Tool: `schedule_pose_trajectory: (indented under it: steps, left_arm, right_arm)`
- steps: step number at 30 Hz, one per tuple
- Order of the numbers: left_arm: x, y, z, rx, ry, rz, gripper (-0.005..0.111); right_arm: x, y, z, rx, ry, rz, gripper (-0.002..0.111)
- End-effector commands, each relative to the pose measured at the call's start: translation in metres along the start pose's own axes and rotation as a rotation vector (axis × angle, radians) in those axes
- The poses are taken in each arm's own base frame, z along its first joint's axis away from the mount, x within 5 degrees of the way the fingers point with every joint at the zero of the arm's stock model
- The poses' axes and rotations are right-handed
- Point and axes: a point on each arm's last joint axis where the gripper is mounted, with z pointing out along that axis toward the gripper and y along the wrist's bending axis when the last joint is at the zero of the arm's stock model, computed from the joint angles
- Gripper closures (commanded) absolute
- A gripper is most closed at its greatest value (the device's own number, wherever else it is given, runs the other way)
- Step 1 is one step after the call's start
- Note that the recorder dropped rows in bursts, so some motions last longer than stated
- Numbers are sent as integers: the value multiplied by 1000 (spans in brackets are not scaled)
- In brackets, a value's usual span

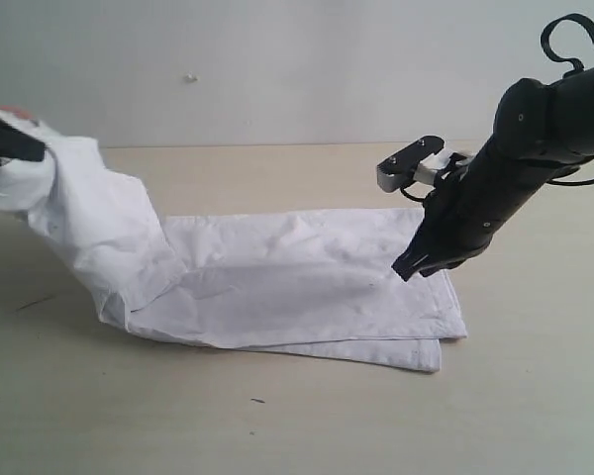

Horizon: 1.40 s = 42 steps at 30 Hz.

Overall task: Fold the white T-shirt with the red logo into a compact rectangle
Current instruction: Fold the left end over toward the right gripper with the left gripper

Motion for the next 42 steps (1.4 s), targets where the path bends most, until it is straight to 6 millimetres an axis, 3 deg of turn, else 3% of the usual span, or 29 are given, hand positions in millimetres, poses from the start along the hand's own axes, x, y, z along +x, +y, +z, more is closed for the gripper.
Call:
schedule_pose_trajectory:
  steps: [1,4,7,14,16,18,20,23,24,25,30,34,42]
  left_arm:
    - [3,-63,49,143,71,74,107]
    - [19,-111,100,183,141,159,107]
    - [30,-138,141,124,98,216,107]
    - [69,-159,250,153,218,233,107]
    - [78,-164,268,172,243,233,107]
    - [79,-167,275,187,246,232,105]
    - [82,-172,281,214,255,224,95]
    - [82,-179,282,258,269,231,34]
    - [82,-180,282,262,275,231,9]
    - [83,-180,282,262,280,234,2]
    - [77,-178,275,281,298,285,3]
    - [78,-165,264,261,424,366,3]
    - [80,-123,252,-84,609,428,7]
  right_arm:
    - [-2,-2,-3,13,-26,56,108]
    - [-7,-5,-18,70,-77,86,108]
    - [-10,-11,-36,157,-119,132,108]
    - [-11,-11,-44,172,-137,151,108]
    - [-11,-11,-44,173,-139,153,108]
    - [-11,-11,-44,173,-139,153,108]
    - [-11,-11,-44,173,-139,153,108]
    - [-11,-11,-44,173,-137,152,108]
    - [-11,-12,-44,187,-135,151,108]
    - [-11,-13,-45,197,-136,160,108]
    - [-15,-14,-66,238,-208,177,108]
    - [-14,-13,-66,235,-196,176,108]
    - [-15,-12,-66,215,-210,207,108]
